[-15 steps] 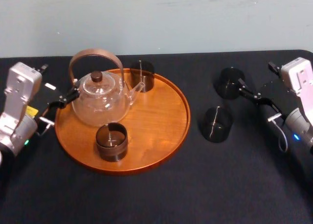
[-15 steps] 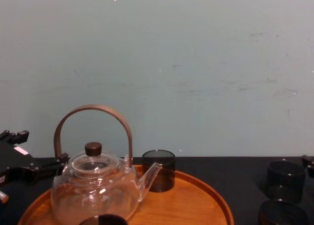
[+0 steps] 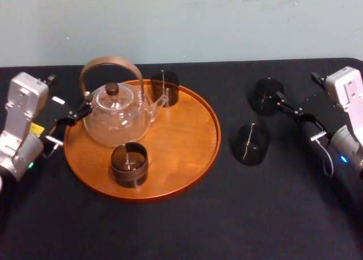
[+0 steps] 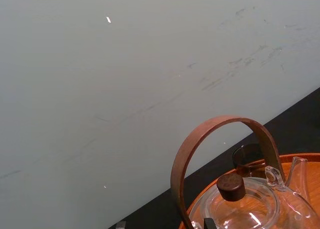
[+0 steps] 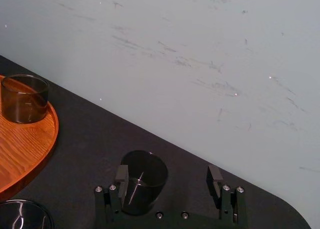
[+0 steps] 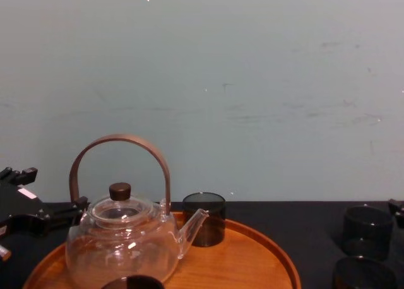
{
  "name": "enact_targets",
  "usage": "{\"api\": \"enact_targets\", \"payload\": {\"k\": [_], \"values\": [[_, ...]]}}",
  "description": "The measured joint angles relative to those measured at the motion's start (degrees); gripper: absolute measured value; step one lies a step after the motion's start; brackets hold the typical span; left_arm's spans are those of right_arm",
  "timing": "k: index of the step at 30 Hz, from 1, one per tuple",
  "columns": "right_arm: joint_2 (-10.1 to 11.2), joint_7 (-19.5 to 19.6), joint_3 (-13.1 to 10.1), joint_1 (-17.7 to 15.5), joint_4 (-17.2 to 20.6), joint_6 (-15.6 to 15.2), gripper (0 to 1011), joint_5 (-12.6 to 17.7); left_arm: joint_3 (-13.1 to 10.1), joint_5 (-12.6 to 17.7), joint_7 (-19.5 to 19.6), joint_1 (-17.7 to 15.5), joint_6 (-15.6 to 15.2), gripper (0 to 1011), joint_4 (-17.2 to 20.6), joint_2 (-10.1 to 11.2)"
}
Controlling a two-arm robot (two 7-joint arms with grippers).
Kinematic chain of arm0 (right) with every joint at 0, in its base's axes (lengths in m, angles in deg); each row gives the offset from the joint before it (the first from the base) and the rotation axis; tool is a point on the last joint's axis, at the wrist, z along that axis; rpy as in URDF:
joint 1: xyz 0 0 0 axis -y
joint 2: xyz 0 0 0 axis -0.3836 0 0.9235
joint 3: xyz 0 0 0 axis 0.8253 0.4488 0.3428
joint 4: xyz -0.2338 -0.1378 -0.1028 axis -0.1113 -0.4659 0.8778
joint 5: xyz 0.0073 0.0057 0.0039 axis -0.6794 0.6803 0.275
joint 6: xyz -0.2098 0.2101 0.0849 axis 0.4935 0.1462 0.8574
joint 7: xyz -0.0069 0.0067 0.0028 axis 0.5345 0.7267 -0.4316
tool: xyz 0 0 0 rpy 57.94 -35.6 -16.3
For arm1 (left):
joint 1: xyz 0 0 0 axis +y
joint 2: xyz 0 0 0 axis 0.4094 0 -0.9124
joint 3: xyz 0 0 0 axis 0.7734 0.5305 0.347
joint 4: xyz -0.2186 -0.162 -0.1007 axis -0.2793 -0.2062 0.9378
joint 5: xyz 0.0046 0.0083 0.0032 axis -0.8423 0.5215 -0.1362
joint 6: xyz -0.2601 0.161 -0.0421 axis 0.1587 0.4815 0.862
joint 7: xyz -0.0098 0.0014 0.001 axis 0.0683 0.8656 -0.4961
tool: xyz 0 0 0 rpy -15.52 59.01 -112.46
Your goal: Pick up the glass from the table and place it on the tray.
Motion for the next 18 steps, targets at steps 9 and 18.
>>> {"api": "enact_targets", "payload": {"k": [9, 18], "values": [[0.0, 0.0, 0.0, 0.0, 0.0, 0.0, 1002, 0.0, 0.0, 0.0, 0.0, 0.0, 0.0, 1010, 0.0, 0.0], [0.0, 0.0, 0.0, 0.0, 0.0, 0.0, 1002, 0.0, 0.0, 0.0, 0.0, 0.0, 0.0, 1010, 0.0, 0.0]]}}
